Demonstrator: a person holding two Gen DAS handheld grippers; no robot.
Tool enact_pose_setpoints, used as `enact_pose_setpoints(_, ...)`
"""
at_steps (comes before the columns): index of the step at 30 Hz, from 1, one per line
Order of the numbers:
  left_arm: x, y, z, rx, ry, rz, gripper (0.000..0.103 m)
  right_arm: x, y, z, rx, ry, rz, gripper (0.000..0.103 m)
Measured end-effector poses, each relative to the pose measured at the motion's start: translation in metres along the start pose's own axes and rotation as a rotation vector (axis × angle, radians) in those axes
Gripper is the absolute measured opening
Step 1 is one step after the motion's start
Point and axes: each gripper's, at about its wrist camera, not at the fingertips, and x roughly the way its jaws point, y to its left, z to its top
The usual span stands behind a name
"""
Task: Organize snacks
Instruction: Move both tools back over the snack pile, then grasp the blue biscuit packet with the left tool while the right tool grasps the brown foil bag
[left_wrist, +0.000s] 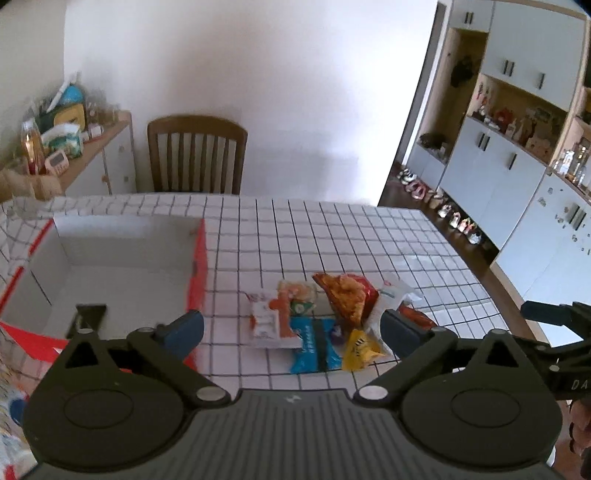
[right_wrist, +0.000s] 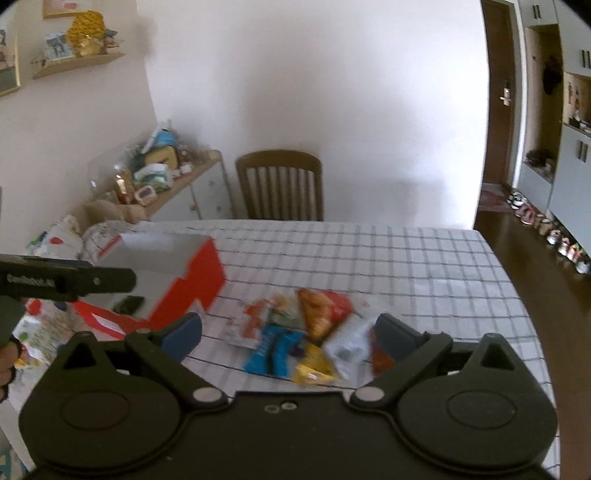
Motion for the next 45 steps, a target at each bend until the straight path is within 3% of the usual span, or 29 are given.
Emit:
enact_pose_setpoints(4, 0.023, -0.018, -0.007, -0.003, 0.012, 0.003, 0.102, 0.006, -0.026, -0.011, 0.002, 0.025, -0.02, 0.1)
enact_pose_setpoints(11, 0.078, -0.042, -0.02, 0.027, 0.073, 0.08, 0.102, 0.034, -0.061, -0.027, -0.017, 0.086, -0.044, 0.096)
enact_pose_setpoints(25, 0.171, -0.034, -0.033, -0.044, 0.266, 0.127, 0.102, 0.097, -0.098, -0.038, -0.016, 0.186, -0.055, 0.083)
enact_pose_setpoints(35, 0.204, -0.025, -0.038, -0.124, 0.315, 0.126, 0.101, 0.139, -0.108, -0.038, 0.011, 0.245, -0.062, 0.074)
enact_pose_setpoints(39, 0.211, -0.026, -0.038, -0.123, 0.324, 0.124, 0.094, 0.154, -0.111, -0.04, 0.025, 0.271, -0.07, 0.068)
enact_pose_setpoints(45, 0.217, -0.025, -0.04, -0.133, 0.347, 0.113, 0.072, 0.165, -0.109, -0.046, 0.034, 0.302, -0.068, 0.067)
